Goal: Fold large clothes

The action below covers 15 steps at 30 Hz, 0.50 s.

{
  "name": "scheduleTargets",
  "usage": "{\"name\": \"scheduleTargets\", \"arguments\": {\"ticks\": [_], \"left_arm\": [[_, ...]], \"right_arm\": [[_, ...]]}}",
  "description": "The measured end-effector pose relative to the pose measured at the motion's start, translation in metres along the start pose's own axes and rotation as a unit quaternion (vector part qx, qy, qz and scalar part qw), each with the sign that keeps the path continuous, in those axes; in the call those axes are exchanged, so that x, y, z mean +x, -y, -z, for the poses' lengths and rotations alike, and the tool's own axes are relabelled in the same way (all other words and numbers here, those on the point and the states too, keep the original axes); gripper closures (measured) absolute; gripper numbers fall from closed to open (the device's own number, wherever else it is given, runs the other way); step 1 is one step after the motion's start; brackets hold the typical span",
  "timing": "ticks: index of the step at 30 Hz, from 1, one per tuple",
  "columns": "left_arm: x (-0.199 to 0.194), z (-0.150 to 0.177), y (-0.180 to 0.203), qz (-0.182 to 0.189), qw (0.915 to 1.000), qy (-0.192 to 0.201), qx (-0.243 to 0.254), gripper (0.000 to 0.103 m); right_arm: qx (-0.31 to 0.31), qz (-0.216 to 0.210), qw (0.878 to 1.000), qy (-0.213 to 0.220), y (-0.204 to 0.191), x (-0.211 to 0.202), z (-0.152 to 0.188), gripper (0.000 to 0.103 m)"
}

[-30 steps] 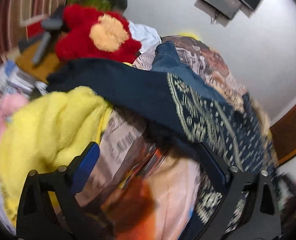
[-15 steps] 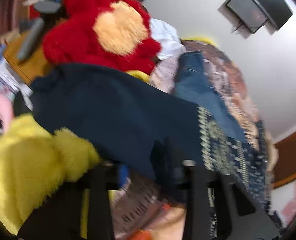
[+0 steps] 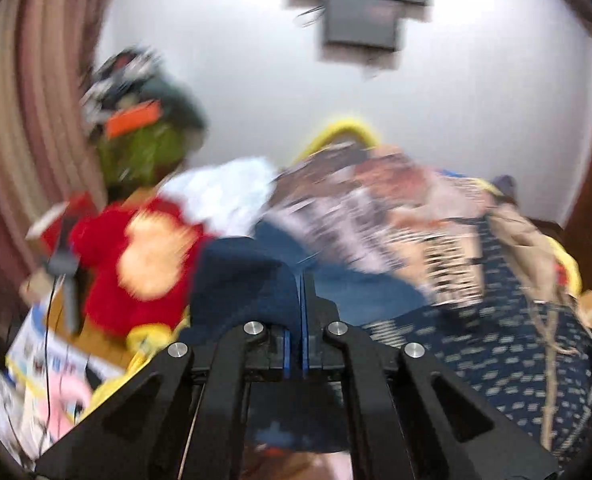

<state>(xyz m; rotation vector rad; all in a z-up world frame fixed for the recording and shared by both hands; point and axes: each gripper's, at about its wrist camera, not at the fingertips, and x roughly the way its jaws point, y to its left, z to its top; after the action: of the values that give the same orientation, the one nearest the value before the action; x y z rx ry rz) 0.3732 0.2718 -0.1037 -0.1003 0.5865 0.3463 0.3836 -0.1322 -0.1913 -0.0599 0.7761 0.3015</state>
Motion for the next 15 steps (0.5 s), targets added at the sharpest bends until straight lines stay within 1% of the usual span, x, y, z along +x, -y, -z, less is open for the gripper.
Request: {"name": "scheduleTargets", "arguments": {"ticks": [1,3,5,7,9,11,14,15], "left_arm": [[-0.004,-0.007,0.022,0.017,0.9996,0.006,0.021,0.101],[-0.008,-0.01,0.057,0.042,0.9979,0.006,0.05,0.101],[-0.006,-0.007,0.095,0.075,0.9941,-0.003,0.078,0.101],[-0.001,0.004,0.133,0.105,0.9886,-0.021,0.106,0.101],[0.005,0.025,0.17,0.142,0.9802,-0.052,0.128,0.101],[0.017,0.053,0.201,0.171,0.9694,-0.097,0.146,0.101],[0.03,0.095,0.233,0.178,0.9558,-0.15,0.18,0.1],[0.031,0.107,0.24,0.174,0.9534,-0.16,0.187,0.1]], "right_arm": [[0.002,0.0,1.0,0.001,0.004,-0.003,0.0,0.0],[0.01,0.003,1.0,0.005,0.014,-0.013,0.001,0.0],[0.015,0.005,1.0,0.007,0.025,-0.021,0.003,0.0],[0.02,0.009,1.0,0.007,0.037,-0.029,0.006,0.0],[0.02,0.013,1.0,0.005,0.048,-0.034,0.01,0.0],[0.019,0.02,1.0,-0.001,0.059,-0.038,0.017,0.0],[0.014,0.029,0.999,-0.014,0.071,-0.042,0.027,0.0],[0.014,0.031,0.999,-0.017,0.075,-0.043,0.031,0.0]]}}
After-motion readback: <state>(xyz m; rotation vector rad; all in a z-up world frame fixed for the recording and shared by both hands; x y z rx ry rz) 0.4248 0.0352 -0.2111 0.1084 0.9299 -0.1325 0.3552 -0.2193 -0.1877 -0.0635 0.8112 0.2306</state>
